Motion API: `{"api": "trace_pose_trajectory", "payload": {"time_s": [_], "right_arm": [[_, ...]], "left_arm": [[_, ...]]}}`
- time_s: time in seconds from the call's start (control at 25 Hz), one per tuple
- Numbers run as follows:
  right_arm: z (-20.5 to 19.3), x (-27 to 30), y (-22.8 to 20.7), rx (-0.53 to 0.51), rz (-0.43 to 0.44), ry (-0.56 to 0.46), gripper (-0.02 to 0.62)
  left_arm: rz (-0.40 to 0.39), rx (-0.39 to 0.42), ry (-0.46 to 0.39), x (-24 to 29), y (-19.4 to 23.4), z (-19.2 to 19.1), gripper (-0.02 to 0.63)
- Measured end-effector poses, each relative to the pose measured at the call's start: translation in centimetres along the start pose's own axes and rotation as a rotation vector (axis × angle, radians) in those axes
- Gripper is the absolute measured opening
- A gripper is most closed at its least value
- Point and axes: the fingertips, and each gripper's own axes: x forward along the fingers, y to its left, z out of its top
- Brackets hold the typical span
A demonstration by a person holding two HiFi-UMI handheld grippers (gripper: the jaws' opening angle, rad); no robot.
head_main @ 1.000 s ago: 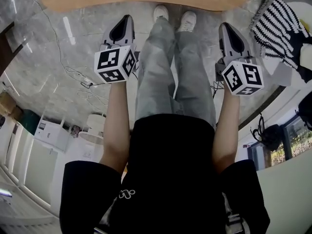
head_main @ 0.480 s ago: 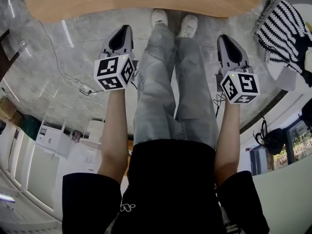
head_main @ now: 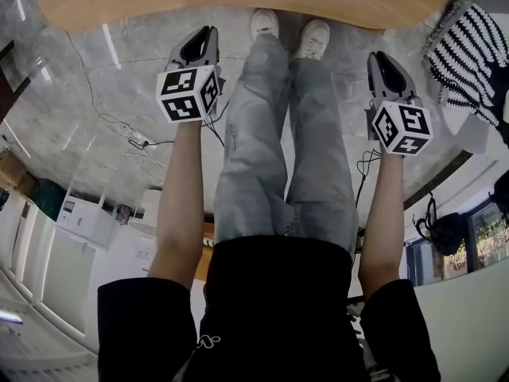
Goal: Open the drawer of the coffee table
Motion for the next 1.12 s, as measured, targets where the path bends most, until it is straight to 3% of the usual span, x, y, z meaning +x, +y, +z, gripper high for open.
{"api": "trace_pose_trajectory", "payload": {"time_s": [0.12,0.2,0.4,0.72,1.12], "right_arm": [[-1.0,0.9,-0.8,0.003,0.005,0.037,0.122],[-1.4,1.4,-1.4,-0.012,-0.006,0.055,0.124],[-1.5,2.4,-3.0,-0.097,-0.045,0.088,0.129],[-1.4,4.2,-4.8,-0.333,-0.085,0.169,0.129],[-0.8,6.2,-5.2,-0.46,-0.055,0.227,0.129]], "left_arm": [[0.018,0.011,0.022,1.1,1.1,-0.4,0.023],[0.03,0.021,0.033,1.8,1.7,-0.5,0.083],[0.055,0.048,0.063,3.3,2.8,-0.9,0.117],[0.094,0.073,0.075,4.9,3.9,-0.9,0.13],[0.088,0.087,0.078,6.5,4.5,-0.1,0.132]]}}
